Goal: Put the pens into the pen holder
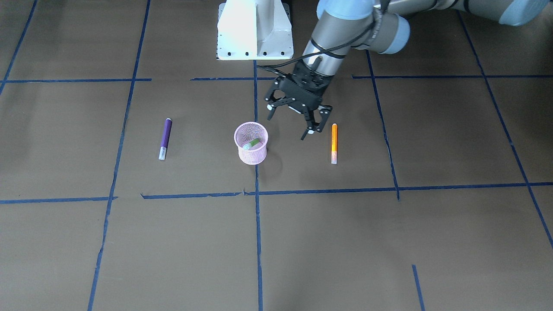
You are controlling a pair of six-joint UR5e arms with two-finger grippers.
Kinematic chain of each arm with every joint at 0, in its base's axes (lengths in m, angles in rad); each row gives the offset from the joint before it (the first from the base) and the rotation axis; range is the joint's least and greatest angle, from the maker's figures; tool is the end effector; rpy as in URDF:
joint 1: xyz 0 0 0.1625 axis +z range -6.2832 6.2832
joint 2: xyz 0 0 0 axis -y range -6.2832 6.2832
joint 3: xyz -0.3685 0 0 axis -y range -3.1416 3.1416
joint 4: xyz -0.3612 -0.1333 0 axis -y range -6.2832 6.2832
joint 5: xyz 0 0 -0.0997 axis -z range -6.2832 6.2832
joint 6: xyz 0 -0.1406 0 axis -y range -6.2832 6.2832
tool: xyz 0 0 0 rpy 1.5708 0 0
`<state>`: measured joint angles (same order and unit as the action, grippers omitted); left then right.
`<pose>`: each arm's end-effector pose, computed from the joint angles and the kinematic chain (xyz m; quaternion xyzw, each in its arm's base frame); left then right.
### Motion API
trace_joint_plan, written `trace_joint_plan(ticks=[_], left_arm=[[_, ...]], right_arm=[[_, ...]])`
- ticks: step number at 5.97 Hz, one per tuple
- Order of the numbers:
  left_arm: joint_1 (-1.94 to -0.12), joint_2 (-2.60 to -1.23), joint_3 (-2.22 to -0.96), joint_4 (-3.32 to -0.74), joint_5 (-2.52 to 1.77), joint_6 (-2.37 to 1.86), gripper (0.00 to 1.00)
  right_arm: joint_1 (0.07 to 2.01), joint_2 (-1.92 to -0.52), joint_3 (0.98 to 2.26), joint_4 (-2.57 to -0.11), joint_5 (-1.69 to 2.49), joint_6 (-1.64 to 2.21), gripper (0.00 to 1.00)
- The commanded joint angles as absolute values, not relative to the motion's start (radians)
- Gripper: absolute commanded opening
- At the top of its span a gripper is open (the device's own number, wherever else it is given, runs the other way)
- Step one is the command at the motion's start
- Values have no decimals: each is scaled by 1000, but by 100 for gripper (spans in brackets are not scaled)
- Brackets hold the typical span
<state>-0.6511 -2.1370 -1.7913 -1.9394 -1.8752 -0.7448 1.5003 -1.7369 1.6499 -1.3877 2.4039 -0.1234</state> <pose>0.4345 -0.4457 0.1807 0.2694 0.4846 0.1548 0.8177 0.0005 -0.4083 0.6419 0.0546 -0.4028 -0.1078 0.9073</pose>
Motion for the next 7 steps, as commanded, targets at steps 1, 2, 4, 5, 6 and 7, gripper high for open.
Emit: trace_joint_plan(ticks=[1,2,4,5,6,7], left_arm=[[-751,-2074,-1874,-1750,-2070,-746,100],[-770,-2050,-1900,-1726,-2075,-744,100],[-773,-2048,-1920,-1724,-2072,-746,100],[-772,-2048,-1921,-1724,-2072,-746,100],[-772,-2046,-1925,-1724,-2072,-746,100],[-772,-2046,-1925,-1724,-2072,-746,100]], right_arm=[[1488,-1684,1516,-1292,2357,-123,100],[1485,-1680,1491,-1286,2339,-120,98],[1439,-1628,1320,-1106,2339,-95,97],[1392,-1625,1312,-1065,2338,5,91],[1375,-1624,1290,-1060,2324,11,85],[1365,-1623,1279,-1058,2301,11,83]])
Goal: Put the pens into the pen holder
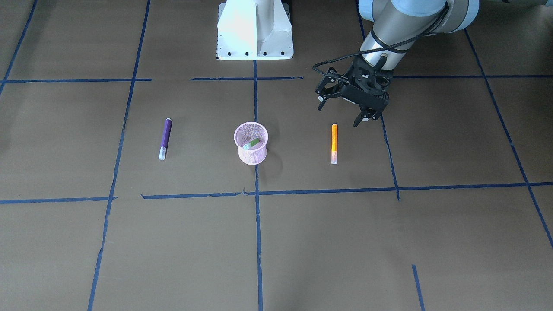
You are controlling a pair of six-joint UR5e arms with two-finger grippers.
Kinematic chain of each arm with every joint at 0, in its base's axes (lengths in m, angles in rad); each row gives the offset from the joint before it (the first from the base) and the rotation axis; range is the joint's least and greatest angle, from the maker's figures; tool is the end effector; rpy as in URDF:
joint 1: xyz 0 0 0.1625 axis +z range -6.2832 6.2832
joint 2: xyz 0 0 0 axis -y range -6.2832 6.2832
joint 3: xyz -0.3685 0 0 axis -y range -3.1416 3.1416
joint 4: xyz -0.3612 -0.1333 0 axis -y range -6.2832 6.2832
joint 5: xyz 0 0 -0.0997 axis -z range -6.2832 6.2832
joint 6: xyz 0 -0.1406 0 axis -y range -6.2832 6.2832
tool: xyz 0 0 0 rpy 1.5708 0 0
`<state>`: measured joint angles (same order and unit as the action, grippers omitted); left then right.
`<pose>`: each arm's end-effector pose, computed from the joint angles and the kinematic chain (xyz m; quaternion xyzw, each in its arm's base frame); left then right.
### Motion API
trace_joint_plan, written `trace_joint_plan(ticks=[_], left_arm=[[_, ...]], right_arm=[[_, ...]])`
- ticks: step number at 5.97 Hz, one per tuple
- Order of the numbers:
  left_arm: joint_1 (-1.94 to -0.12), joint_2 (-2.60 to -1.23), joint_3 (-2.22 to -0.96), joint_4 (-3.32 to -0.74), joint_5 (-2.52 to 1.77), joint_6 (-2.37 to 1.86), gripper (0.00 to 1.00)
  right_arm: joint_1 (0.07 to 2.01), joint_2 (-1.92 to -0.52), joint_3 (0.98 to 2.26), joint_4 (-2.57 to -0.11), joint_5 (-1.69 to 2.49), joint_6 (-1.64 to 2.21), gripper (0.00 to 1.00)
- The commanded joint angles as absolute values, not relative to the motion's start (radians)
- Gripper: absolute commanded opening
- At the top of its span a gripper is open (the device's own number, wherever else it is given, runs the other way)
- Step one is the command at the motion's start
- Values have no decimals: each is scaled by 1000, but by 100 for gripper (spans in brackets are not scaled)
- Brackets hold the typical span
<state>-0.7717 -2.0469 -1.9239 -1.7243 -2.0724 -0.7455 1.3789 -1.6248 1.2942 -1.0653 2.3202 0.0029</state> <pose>0.3633 -0.4451 0.2091 0.1747 0.4757 0.1399 0.8507 -0.0467 -0.4370 0.7317 0.0454 -0.3708 -0.1193 0.9199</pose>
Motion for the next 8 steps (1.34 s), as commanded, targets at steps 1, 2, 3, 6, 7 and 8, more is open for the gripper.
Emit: trace_joint_plan(ticks=[1,2,3,6,7,8], left_arm=[[-772,-2046,-1925,-1724,-2074,-746,100],[-772,-2046,-1927,-1724,-2074,-746,100],[-772,-2046,-1928,-1724,-2074,-746,100],[-772,-2046,-1928,-1724,-2074,-746,100],[-772,-2046,-1933,-1724,-2072,-746,100],[-772,-2046,-1940,-1723,-2074,-746,100]], right_arm=[[1355,-1612,1254,-1058,2299,11,80],[1345,-1596,1226,-1058,2299,11,77],[1341,-1586,1212,-1058,2298,9,75],[1328,-1568,1190,-1058,2287,12,29],[1328,-1568,1190,-1058,2289,12,4],[1328,-1568,1195,-1058,2290,12,0]])
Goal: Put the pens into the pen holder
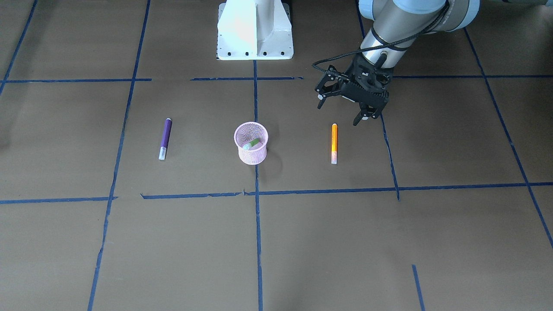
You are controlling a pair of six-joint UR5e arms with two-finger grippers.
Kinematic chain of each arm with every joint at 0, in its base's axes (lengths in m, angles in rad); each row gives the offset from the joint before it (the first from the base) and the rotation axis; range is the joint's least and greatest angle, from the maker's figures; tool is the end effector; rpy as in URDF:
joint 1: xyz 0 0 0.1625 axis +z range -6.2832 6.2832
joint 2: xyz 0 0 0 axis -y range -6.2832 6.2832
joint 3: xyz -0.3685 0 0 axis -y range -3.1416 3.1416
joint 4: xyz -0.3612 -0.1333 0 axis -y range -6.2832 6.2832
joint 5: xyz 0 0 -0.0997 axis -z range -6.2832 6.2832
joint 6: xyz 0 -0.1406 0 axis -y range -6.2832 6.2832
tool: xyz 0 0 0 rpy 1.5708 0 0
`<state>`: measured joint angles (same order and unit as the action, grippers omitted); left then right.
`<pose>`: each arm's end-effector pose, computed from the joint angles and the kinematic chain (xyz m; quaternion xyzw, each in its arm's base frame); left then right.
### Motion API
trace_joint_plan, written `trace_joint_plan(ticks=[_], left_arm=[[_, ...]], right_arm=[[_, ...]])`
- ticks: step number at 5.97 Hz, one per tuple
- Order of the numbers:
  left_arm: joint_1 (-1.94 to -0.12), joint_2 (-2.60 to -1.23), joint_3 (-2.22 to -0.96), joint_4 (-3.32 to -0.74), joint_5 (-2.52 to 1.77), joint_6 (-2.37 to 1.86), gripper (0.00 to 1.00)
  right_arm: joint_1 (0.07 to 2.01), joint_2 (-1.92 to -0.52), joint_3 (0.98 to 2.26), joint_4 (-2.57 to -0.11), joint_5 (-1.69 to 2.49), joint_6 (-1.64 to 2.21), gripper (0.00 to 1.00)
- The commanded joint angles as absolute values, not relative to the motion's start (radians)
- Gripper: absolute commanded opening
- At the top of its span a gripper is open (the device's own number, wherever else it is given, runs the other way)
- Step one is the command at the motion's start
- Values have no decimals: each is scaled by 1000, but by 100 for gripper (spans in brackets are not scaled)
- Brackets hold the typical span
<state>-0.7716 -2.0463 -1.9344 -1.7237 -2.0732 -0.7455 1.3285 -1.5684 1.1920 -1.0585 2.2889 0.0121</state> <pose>0.3612 -0.4429 0.2053 0.1776 0.4783 0.1411 0.8484 -0.0684 -0.4466 0.7552 0.0186 -0.3558 -0.1310 0.9251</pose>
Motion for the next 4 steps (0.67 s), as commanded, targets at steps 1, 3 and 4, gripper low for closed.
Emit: trace_joint_plan(ticks=[1,3,4], left_arm=[[-772,-2045,-1947,-1721,-2072,-746,100],[-778,-2022,-1950,-1714,-2072,-744,100],[-778,-2007,-1947,-1691,-2071,-741,100]], right_arm=[[1330,-1569,1206,-1052,2290,11,0],[1342,-1591,1299,-943,2295,15,0],[1356,-1589,1354,-933,2322,29,0]])
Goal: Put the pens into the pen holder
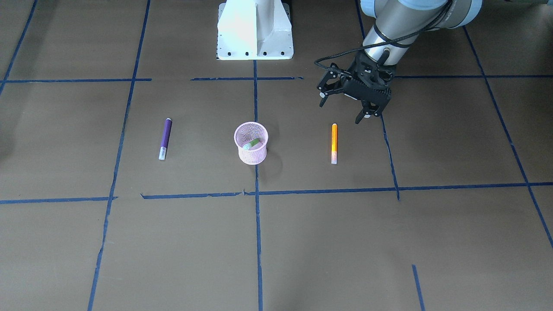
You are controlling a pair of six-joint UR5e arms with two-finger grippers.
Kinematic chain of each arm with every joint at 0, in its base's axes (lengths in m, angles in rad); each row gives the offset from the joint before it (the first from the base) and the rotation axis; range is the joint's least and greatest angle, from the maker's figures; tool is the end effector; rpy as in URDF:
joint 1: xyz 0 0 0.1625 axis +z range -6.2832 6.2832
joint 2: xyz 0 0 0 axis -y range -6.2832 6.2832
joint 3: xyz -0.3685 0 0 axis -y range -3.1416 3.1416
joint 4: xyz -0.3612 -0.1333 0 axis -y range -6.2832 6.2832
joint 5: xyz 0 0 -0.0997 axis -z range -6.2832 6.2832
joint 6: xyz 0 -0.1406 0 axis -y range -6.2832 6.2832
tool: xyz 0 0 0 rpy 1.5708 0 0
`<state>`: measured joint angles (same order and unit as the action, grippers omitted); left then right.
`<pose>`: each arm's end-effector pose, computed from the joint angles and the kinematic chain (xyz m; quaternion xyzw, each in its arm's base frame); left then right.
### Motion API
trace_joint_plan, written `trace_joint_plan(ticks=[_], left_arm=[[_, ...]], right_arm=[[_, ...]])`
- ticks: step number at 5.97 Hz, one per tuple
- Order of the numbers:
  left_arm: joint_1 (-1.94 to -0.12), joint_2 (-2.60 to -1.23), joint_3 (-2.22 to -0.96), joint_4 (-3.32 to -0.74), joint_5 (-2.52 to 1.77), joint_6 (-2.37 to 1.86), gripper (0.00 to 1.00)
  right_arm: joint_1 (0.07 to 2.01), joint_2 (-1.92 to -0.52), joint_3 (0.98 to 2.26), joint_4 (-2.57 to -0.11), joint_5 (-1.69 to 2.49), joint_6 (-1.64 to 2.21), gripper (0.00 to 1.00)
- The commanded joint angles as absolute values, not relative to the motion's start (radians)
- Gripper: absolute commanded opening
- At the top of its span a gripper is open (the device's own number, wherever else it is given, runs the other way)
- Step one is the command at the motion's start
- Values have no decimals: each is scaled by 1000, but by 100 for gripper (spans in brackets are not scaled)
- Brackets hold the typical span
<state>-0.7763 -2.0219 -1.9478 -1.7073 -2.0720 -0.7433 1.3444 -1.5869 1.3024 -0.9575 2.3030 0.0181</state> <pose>0.3557 -0.4414 0.2164 0.1702 0.4703 0.1370 0.8550 -0.0669 -0.4657 0.6991 0.1086 -0.3692 -0.1540 0.9101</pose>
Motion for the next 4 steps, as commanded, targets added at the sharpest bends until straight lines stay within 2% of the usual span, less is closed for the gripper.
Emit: trace_joint_plan(ticks=[1,2,4], left_arm=[[-787,-1997,-1950,-1552,-2071,-624,100],[-801,-2000,-1954,-1422,-2071,-535,100],[-844,-1993,-1959,-1391,-2074,-436,100]], right_arm=[[1356,-1595,1449,-933,2345,73,0],[1355,-1592,1562,-931,2361,77,0],[1330,-1511,1717,-930,2384,118,0]])
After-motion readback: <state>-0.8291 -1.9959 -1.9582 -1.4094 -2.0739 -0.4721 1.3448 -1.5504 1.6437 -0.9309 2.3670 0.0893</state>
